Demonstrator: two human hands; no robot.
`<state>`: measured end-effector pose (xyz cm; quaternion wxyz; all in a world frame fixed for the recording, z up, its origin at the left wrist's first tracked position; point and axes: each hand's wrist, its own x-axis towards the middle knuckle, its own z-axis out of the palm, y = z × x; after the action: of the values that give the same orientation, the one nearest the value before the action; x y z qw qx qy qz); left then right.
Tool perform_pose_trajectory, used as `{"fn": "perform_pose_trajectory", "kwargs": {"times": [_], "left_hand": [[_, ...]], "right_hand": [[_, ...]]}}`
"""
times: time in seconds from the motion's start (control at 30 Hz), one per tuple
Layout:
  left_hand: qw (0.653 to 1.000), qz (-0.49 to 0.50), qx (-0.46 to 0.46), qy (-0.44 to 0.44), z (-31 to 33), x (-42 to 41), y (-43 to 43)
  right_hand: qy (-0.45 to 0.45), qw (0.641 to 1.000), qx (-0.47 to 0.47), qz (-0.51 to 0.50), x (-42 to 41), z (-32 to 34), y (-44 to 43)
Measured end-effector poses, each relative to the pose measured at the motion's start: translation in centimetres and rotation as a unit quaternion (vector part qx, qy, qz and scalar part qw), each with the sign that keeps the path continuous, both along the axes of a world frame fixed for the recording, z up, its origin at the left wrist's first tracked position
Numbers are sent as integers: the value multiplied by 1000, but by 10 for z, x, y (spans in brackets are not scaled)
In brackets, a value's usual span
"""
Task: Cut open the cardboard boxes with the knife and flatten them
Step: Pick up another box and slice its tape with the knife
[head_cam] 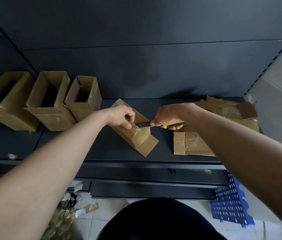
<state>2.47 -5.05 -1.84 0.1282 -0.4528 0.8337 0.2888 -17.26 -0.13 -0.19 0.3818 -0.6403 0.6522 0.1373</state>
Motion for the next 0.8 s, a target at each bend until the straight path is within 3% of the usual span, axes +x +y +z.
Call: {"fn": "perform_pose_trajectory", "kwargs": {"times": [0.17, 0.33, 0.8], "left_hand": [[1000, 7, 6, 6, -1, 2, 1], [1000, 7, 4, 12, -3, 1, -1], [998, 51, 11, 34, -2, 2, -5]], "right_hand": [[10, 999, 30, 7, 1, 6, -3], [32, 995, -62, 77, 22, -10, 0], [-70, 992, 97, -49, 0, -19, 12]]}}
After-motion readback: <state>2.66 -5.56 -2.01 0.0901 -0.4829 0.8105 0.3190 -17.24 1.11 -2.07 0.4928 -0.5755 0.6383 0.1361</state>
